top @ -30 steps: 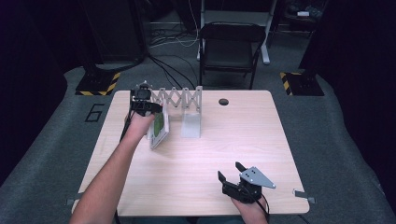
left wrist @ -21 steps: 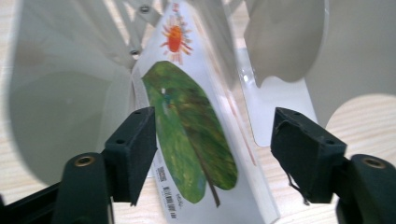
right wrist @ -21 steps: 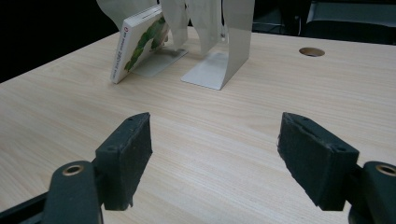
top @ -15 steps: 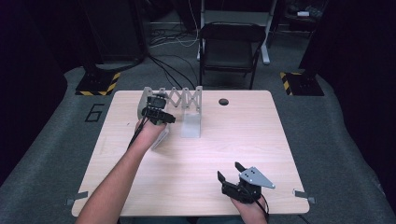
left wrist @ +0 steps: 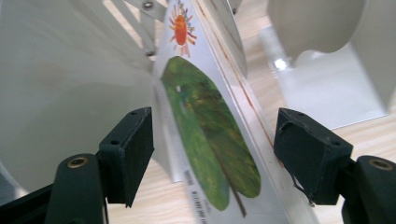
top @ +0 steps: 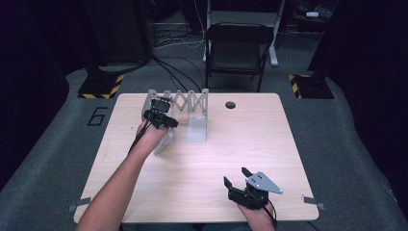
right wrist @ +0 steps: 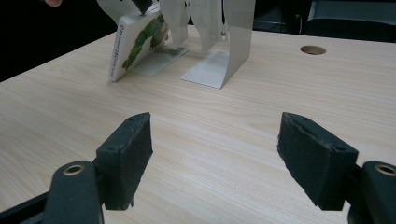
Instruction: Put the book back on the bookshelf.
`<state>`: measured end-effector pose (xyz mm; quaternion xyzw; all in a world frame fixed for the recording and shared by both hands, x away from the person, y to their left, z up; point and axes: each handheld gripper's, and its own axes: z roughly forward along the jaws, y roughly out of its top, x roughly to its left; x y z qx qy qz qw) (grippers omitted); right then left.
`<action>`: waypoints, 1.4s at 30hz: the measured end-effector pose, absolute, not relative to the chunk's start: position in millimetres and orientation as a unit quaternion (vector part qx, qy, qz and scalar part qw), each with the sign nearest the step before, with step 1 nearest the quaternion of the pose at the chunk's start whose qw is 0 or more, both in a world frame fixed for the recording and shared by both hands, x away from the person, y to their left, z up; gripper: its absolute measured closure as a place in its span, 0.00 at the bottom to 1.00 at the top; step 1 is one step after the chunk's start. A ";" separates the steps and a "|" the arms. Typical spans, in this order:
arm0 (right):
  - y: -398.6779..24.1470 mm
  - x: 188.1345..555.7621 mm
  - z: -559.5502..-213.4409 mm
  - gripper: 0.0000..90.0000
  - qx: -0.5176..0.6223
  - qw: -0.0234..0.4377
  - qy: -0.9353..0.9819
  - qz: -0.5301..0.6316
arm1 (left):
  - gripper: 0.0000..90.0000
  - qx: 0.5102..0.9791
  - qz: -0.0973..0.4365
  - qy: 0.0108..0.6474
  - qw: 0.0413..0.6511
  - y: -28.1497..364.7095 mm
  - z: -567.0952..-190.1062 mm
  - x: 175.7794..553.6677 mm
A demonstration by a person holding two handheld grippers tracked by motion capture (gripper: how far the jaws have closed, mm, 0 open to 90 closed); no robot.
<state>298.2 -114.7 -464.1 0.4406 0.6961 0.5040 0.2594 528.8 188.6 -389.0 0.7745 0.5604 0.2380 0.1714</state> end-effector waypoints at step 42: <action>-115.2 301.4 -467.9 0.30 0.447 0.245 0.700 0.500 | 0.33 0.777 0.298 0.536 0.141 215.2 -378.8 524.0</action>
